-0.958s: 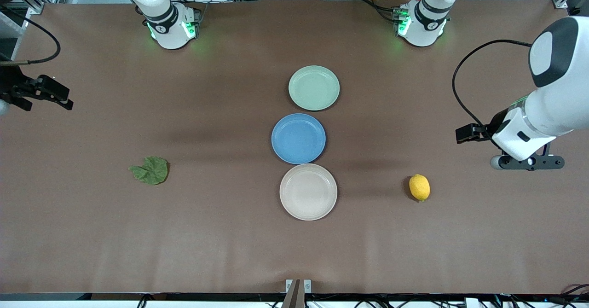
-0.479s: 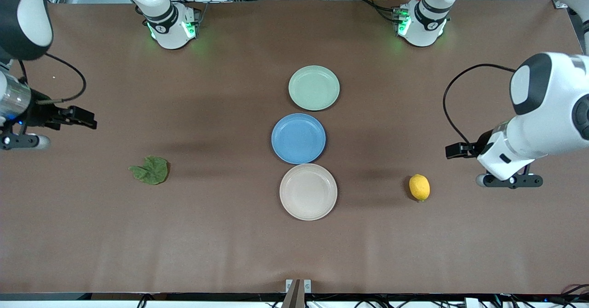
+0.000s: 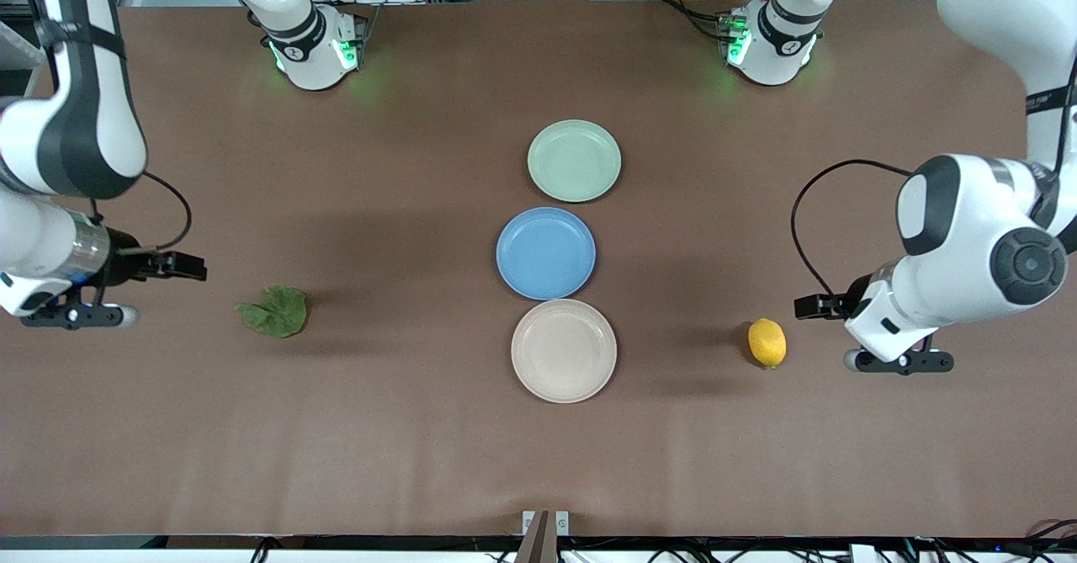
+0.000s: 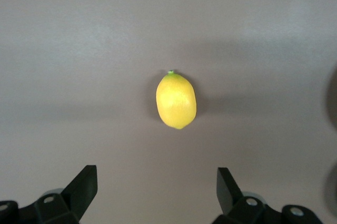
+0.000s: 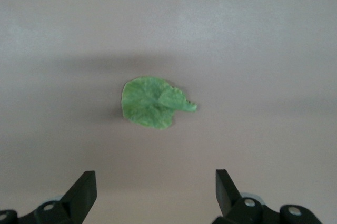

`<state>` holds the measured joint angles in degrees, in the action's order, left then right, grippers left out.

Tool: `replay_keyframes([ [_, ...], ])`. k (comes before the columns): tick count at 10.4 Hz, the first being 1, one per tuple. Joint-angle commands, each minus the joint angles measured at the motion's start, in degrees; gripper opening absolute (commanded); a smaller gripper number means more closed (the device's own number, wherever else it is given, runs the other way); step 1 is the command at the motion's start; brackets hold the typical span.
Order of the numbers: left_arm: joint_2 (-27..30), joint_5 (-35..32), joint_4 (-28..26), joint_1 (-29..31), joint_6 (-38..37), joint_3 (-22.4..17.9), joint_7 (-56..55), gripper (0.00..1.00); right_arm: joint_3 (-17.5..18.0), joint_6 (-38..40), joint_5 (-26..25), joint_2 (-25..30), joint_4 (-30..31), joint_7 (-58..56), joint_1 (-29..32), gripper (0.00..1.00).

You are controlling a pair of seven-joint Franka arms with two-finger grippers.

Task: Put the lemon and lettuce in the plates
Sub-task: 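Move the right gripper to the lettuce while the left gripper reaches the lemon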

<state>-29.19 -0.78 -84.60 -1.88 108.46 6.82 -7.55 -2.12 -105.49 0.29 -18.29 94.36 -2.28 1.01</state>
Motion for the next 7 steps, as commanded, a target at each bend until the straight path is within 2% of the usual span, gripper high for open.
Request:
replay_keyframes([
  [1, -3.41, -0.89, 0.31, -0.22, 4.11, 0.12, -0.44, 1.00, 0.54, -4.62, 2.86, -4.18, 0.56, 0.96, 3.11, 1.00],
  [2, -4.29, -0.89, -0.30, -0.23, 6.04, 0.12, -0.45, 1.00, 0.54, -5.95, 6.01, -5.86, 0.56, 0.96, 4.25, 1.00],
  [3, -4.65, -0.89, -2.30, -0.14, 9.63, 0.12, -0.62, 1.00, 0.54, -7.87, 6.91, -8.05, 0.56, 1.31, 4.69, 1.00],
  [5, -4.91, -0.89, -5.21, -0.40, 14.31, 0.03, -2.28, 1.00, 0.54, -10.87, 6.83, -10.09, 2.04, 7.86, 4.26, 1.00],
  [7, -5.00, -2.03, -7.85, -0.66, 17.73, 0.03, -4.31, 1.00, 0.54, -18.57, 6.83, -10.10, 7.65, 9.93, 3.38, 1.00],
])
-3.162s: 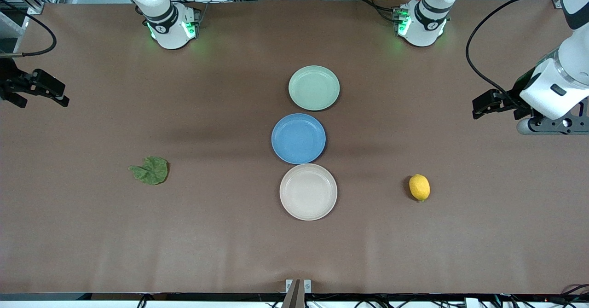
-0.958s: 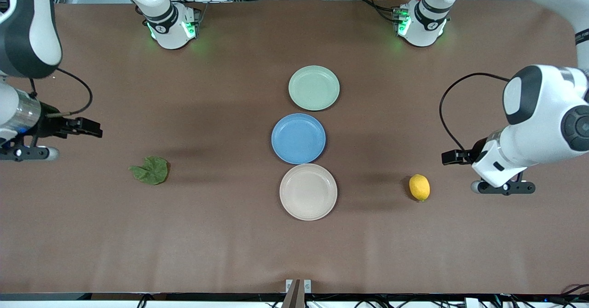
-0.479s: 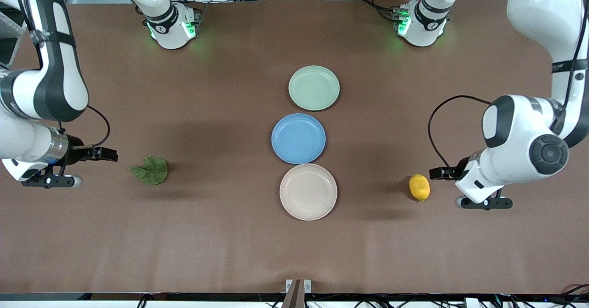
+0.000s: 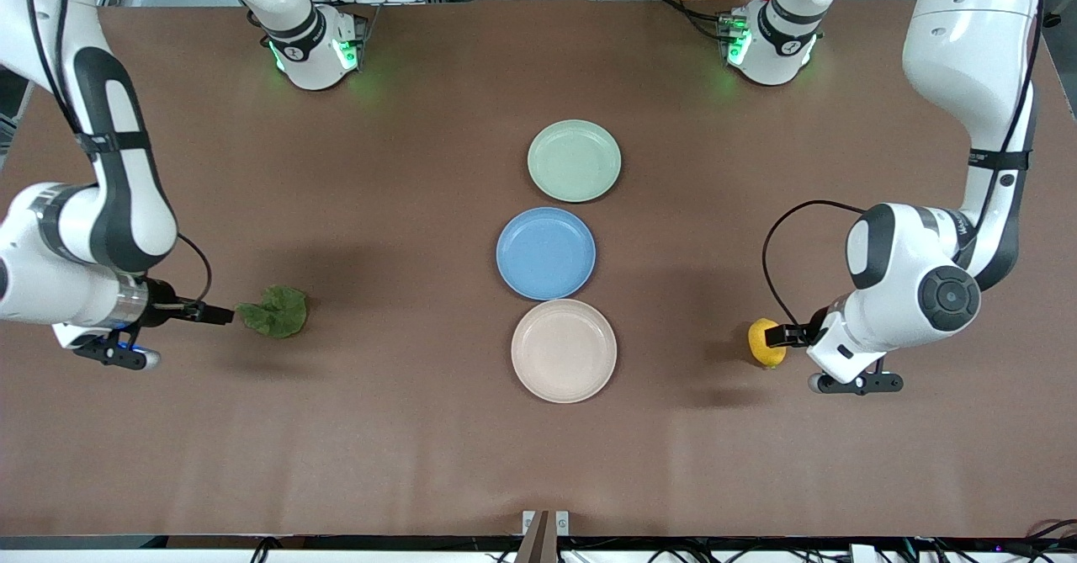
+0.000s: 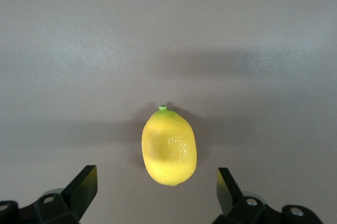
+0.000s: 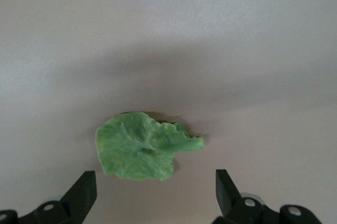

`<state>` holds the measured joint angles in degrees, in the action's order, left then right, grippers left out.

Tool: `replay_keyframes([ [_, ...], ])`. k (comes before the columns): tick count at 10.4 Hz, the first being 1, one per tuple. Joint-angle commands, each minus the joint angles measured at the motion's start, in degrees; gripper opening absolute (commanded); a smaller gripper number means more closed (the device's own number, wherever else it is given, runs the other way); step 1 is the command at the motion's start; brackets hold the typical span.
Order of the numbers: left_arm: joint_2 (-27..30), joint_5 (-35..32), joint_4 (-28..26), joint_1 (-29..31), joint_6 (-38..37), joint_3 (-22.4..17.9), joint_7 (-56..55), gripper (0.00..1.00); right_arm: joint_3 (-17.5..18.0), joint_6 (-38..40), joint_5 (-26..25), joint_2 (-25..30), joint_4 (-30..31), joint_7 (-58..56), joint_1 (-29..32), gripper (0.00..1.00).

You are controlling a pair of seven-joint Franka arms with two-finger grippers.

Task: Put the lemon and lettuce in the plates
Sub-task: 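Move the right gripper to the lettuce while the left gripper reaches the lemon, then close the right gripper on the lettuce while the left gripper grasps the lemon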

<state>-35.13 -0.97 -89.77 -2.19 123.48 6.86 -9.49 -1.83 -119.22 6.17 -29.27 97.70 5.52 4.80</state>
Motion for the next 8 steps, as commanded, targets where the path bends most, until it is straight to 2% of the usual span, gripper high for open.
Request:
replay_keyframes([
  [1, 0.33, -1.93, -4.00, -0.44, 5.25, 0.00, -2.46, 1.00, 0.24, -9.67, 1.03, 0.01, 6.95, 2.30, -0.40, 1.00],
  [3, -1.16, -2.02, -6.29, -1.14, 10.79, -0.09, -3.16, 1.00, 0.42, -14.89, 1.12, -1.57, 9.60, 5.00, -0.40, 1.00],
  [5, -2.57, -2.02, -6.91, -1.50, 12.83, -0.18, -4.21, 1.00, 0.42, -14.90, 1.30, -2.19, 9.61, 10.88, -2.15, 1.00],
  [8, -3.72, -3.33, -7.79, -2.02, 14.67, -0.27, -4.31, 1.00, 0.42, -14.99, 1.30, -3.16, 9.70, 11.88, -2.60, 1.00],
])
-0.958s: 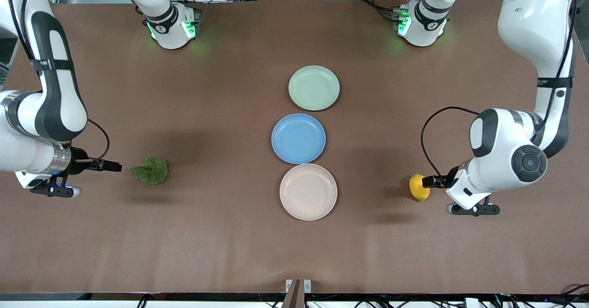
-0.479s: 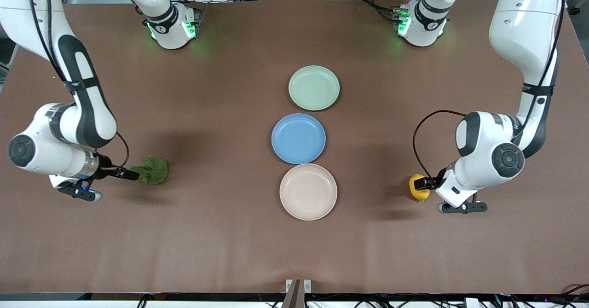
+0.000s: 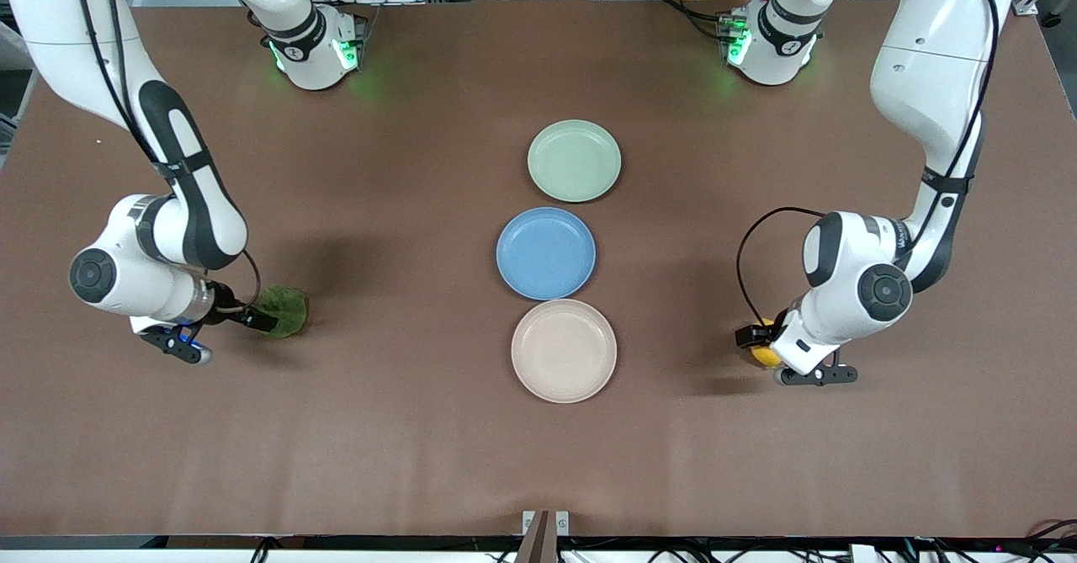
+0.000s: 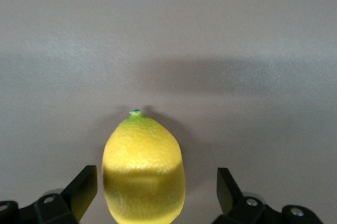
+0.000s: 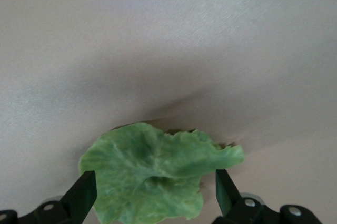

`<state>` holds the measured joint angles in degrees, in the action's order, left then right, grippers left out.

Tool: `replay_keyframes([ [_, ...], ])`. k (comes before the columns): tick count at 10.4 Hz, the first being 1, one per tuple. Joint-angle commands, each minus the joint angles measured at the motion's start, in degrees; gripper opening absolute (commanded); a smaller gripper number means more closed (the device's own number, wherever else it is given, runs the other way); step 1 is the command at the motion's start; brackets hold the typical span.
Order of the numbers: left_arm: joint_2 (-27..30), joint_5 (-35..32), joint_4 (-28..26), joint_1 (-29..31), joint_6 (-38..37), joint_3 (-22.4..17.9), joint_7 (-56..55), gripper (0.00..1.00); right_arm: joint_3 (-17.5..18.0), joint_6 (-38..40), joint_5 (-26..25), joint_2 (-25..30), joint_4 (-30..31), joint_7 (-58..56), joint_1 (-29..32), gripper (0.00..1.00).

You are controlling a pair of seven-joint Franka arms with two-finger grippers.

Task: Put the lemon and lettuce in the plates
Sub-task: 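Close the right gripper on the lettuce while the left gripper grasps the lemon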

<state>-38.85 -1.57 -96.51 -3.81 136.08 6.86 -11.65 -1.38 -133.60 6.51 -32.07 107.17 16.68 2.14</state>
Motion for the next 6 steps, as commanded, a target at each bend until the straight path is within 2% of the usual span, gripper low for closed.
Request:
replay_keyframes([
  [1, -0.78, -4.56, -1.74, -0.40, 3.74, -0.18, -2.32, 1.00, -0.03, -0.69, 0.88, -0.80, 0.24, 0.12, 0.15, 1.00],
  [6, -3.33, -5.55, -2.28, -0.40, 7.88, -0.27, -2.41, 1.00, -0.11, -1.75, 0.52, -2.47, 0.32, -0.15, 0.41, 1.00],
])
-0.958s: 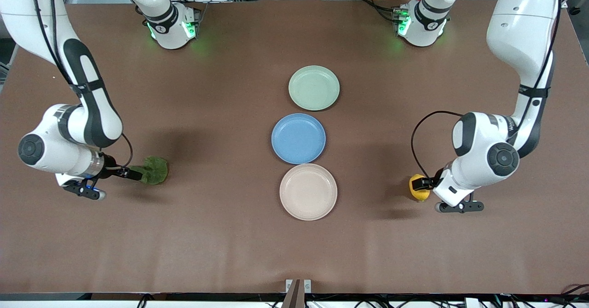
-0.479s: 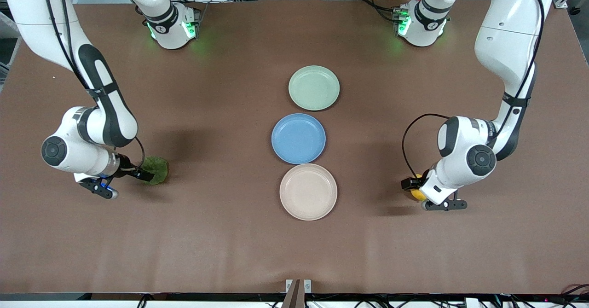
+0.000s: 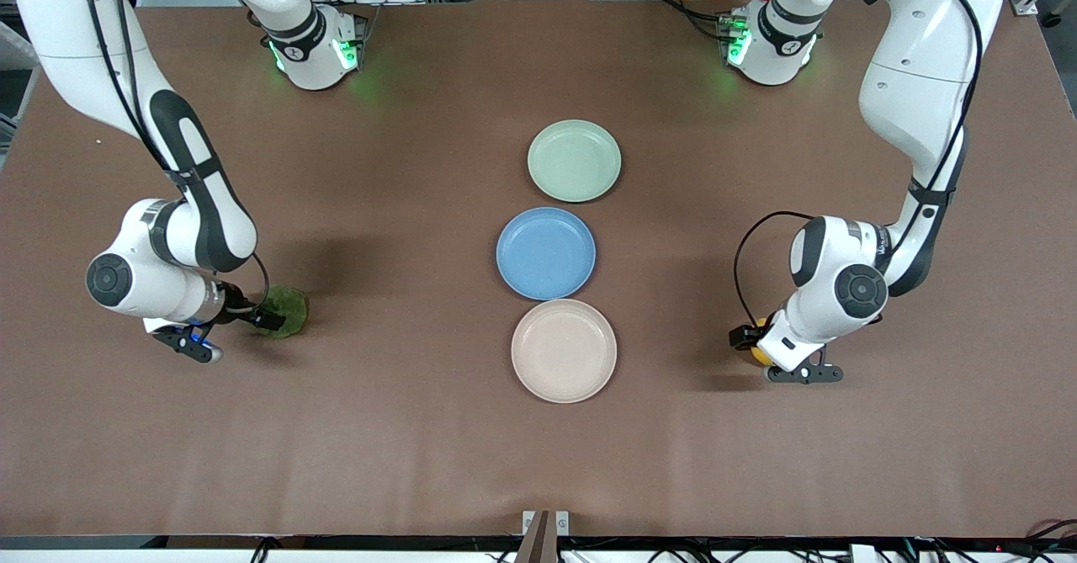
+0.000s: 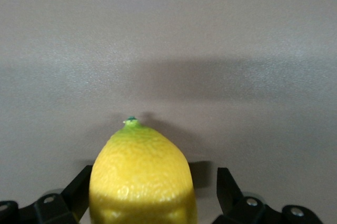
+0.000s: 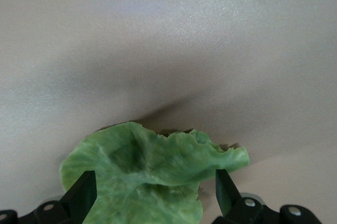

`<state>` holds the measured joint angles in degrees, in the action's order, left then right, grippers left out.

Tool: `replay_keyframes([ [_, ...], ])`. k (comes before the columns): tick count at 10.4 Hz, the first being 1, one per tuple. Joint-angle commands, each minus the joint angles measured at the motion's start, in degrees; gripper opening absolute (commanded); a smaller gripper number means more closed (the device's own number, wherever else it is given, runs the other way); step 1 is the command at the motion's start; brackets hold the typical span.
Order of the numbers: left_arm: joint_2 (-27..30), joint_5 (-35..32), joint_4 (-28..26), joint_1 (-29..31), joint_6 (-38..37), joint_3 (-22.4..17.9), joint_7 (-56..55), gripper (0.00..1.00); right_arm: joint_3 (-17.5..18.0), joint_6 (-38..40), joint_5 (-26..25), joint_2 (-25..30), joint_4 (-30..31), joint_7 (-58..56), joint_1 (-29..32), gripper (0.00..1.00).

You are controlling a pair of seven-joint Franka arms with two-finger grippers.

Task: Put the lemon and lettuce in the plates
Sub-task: 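Close the right gripper on the lettuce while the left gripper grasps the lemon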

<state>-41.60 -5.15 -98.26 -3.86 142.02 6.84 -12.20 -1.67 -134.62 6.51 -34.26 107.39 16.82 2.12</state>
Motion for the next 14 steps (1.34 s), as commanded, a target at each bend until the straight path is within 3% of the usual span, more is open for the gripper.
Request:
replay_keyframes([
  [1, -0.94, -2.41, -0.44, -0.36, 2.46, -0.24, -1.86, 1.00, 0.18, -0.99, 0.43, -0.28, 0.53, -1.25, 0.51, 1.00],
  [6, -0.94, -5.58, -0.44, 0.08, 2.56, -0.24, -1.33, 0.99, 0.18, -1.17, 0.43, -0.45, 0.54, -5.22, 2.10, 1.00],
  [10, -1.03, -5.58, -0.44, 0.17, 1.24, -0.16, -1.33, 0.61, 0.18, -1.26, 0.52, -1.06, 0.54, -5.13, 2.01, 1.00],
  [11, -0.68, -5.58, -0.09, 0.08, -0.07, -0.16, -0.98, 0.55, 0.18, -1.70, 0.52, -1.07, 0.54, -5.22, 2.01, 0.97],
  [13, 0.11, -5.66, 0.97, -0.27, -4.02, -0.24, -0.89, 0.47, 0.27, -1.79, 0.52, -1.15, 0.54, -5.13, 1.92, 0.32],
  [14, 0.81, -5.66, 1.93, -0.36, -6.64, -0.24, -0.89, 0.46, 0.27, -1.87, 0.52, -1.07, 0.54, -5.13, 1.92, 0.08],
])
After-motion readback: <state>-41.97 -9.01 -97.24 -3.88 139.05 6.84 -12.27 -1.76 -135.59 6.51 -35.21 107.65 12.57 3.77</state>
